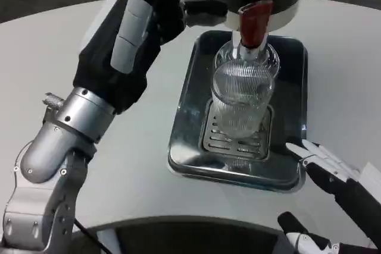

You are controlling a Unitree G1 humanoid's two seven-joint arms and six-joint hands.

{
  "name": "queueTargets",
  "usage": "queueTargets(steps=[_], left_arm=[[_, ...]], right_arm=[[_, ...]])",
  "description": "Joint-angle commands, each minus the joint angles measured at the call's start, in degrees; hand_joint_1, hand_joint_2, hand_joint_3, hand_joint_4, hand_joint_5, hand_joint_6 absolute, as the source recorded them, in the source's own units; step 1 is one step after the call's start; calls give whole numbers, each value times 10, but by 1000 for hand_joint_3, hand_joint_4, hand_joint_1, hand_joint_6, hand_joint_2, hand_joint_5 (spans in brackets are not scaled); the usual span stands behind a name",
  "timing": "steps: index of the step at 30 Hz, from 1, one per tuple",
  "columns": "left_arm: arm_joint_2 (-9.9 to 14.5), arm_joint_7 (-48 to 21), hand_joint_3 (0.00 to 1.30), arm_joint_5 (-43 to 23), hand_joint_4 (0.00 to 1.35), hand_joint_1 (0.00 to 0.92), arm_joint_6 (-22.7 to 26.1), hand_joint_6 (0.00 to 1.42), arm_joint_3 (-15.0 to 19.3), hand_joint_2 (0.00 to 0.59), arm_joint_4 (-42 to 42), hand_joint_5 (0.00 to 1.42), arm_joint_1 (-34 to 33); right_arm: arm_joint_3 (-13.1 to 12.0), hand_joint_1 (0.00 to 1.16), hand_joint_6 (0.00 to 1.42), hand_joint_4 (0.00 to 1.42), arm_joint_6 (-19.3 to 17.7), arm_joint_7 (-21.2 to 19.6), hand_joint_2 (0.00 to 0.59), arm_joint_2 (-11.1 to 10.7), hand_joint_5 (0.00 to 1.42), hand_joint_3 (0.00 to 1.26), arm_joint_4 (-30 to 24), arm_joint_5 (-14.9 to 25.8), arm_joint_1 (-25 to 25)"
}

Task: Grasp the cup under the faucet to collect the drink, then remove the cup.

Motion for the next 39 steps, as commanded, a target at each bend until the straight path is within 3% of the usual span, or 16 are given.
queueTargets(steps=[1,10,23,39], left_arm=[[-6,-11,390,-13,333,54,21,386,2,39,-17,397,-7],[-14,-23,336,-26,276,57,43,341,3,45,-13,357,-17],[-16,-48,327,-4,249,57,32,305,-8,46,20,322,-53],[-41,-79,327,16,227,57,12,280,-27,47,92,306,-91]], right_arm=[[-1,675,0,30,-7,-6,481,0,0,115,-1,5,8],[-1,675,0,30,-8,-8,481,1,0,115,-1,6,12],[-2,674,0,32,-7,-8,481,1,0,121,-3,9,10],[-10,673,0,42,-8,-9,481,1,0,124,-5,17,11]])
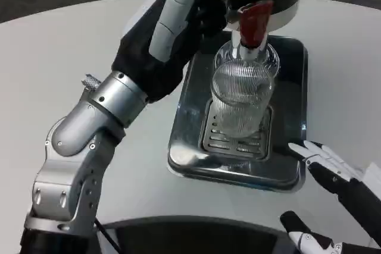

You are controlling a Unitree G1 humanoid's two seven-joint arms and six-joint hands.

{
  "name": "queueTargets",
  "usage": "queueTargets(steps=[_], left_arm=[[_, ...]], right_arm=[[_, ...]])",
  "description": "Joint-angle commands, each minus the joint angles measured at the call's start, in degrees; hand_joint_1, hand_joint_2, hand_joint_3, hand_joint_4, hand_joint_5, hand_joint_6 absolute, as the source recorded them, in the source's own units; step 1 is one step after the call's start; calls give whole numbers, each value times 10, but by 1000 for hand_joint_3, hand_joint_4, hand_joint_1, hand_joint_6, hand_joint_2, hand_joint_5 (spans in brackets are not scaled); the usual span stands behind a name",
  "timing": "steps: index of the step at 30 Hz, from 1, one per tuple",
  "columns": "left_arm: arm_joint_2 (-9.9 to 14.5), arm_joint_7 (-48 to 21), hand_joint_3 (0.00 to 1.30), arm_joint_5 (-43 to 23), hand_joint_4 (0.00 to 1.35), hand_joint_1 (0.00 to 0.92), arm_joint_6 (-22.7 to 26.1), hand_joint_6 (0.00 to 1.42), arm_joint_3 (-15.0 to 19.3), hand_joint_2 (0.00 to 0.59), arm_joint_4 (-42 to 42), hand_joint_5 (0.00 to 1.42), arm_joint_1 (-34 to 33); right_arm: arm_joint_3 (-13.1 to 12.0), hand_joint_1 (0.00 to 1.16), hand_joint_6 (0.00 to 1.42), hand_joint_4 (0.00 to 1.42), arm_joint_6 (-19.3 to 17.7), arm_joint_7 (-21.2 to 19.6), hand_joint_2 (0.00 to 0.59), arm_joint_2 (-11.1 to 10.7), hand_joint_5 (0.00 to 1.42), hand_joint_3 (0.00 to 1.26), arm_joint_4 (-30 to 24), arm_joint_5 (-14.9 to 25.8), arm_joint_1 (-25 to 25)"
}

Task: Grasp the cup under the faucet to collect the drink, then remove the cup.

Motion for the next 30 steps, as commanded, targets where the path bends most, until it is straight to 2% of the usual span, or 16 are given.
queueTargets(steps=[1,14,26,30], left_arm=[[-7,-13,327,7,227,57,-15,278,-7,47,16,305,-13],[-9,-33,325,12,214,46,-23,253,-14,49,26,294,-13],[27,-63,314,71,188,0,-77,229,-30,51,52,271,-8],[28,-70,310,76,182,0,-94,216,-31,46,63,266,-7]], right_arm=[[-5,673,0,42,-7,-6,481,-1,0,124,-5,9,7],[-6,673,0,42,-8,-8,481,0,0,124,-3,11,8],[-2,673,0,42,-4,-10,481,0,0,124,-3,12,5],[-1,673,0,42,-3,-10,481,1,0,124,-3,11,4]])
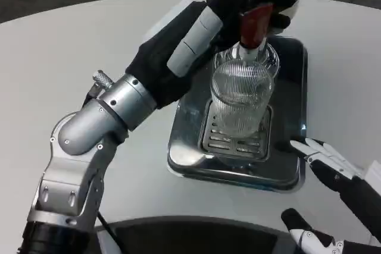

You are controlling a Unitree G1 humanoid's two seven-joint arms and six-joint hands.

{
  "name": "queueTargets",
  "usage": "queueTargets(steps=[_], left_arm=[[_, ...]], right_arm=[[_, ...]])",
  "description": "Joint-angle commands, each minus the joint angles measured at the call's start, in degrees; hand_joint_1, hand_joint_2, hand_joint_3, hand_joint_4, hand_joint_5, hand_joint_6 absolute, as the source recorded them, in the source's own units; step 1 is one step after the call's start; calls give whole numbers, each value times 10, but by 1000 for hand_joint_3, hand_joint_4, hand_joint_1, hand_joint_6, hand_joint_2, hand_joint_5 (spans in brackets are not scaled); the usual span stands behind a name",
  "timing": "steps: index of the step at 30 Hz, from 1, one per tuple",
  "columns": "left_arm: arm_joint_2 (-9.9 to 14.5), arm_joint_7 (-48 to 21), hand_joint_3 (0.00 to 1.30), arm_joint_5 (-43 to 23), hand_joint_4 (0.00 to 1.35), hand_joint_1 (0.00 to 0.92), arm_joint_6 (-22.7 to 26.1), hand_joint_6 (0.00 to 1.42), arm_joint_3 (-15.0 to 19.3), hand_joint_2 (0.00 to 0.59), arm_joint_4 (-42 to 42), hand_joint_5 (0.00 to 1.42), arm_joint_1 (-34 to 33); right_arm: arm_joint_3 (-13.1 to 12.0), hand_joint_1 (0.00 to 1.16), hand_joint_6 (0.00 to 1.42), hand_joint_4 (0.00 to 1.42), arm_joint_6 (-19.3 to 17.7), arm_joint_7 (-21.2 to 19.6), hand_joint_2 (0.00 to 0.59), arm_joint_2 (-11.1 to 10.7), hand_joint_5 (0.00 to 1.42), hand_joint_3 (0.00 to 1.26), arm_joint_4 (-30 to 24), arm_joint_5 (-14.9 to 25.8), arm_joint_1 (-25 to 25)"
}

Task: Grasp the cup under the faucet to collect the drink, then remove the cup.

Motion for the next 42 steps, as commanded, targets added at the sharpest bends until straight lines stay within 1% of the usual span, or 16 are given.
queueTargets(steps=[1,8,18,26,37,42], left_arm=[[9,-13,309,9,182,0,-15,215,-4,45,18,266,5],[15,-18,308,17,181,0,-34,213,-6,44,27,266,4],[35,-19,312,56,181,0,-87,212,-18,44,30,266,5],[51,-20,313,67,181,0,-117,212,-24,43,38,266,8],[66,-9,313,95,181,0,-162,198,-31,43,47,264,14],[72,1,313,116,181,0,-190,194,-34,43,52,262,17]], right_arm=[[1,673,0,42,-3,-5,481,1,0,124,-3,4,5],[1,673,0,49,-3,-6,481,2,0,124,-3,4,7],[4,673,0,51,-2,-7,481,3,0,124,-1,4,4],[7,673,0,51,-1,-9,481,4,0,124,-1,3,1],[8,673,0,51,0,-11,481,5,0,124,-1,3,1],[11,673,0,51,1,-12,481,7,0,124,-2,4,1]])
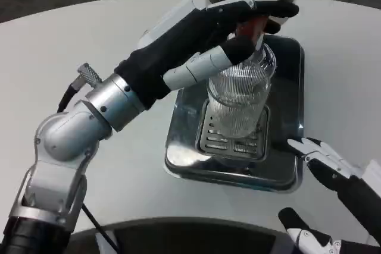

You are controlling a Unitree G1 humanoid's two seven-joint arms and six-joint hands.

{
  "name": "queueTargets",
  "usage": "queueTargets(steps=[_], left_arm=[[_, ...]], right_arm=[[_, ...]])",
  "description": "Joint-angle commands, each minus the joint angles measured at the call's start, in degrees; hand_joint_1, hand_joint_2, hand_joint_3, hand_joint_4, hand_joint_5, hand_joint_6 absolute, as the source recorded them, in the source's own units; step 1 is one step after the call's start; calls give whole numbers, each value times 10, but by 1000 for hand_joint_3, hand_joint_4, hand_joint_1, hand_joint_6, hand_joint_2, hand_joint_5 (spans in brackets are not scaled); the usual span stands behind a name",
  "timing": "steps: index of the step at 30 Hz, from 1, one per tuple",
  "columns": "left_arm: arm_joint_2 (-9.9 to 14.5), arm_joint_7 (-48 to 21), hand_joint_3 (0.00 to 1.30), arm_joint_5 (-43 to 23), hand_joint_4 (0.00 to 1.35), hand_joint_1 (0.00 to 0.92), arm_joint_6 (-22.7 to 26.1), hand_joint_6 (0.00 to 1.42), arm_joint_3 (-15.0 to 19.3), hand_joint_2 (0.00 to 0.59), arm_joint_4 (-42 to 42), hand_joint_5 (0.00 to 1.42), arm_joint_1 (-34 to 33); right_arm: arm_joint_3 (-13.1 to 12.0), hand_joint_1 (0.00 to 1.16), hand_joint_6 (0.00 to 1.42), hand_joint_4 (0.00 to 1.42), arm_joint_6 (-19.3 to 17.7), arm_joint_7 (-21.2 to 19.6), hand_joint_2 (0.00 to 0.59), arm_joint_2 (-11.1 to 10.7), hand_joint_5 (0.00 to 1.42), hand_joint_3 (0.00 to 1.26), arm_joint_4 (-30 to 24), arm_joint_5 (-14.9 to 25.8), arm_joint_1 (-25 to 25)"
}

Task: Grasp the cup under the faucet to collect the drink, then remove the cup.

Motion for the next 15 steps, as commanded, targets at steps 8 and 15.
queueTargets(steps=[8,15], left_arm=[[25,15,324,57,180,0,-65,192,-15,44,10,262,26],[31,21,326,60,178,0,-66,192,-19,44,2,261,30]], right_arm=[[0,673,0,51,8,-7,481,8,0,124,-2,14,8],[-2,673,0,51,9,-10,481,11,0,124,-1,18,11]])
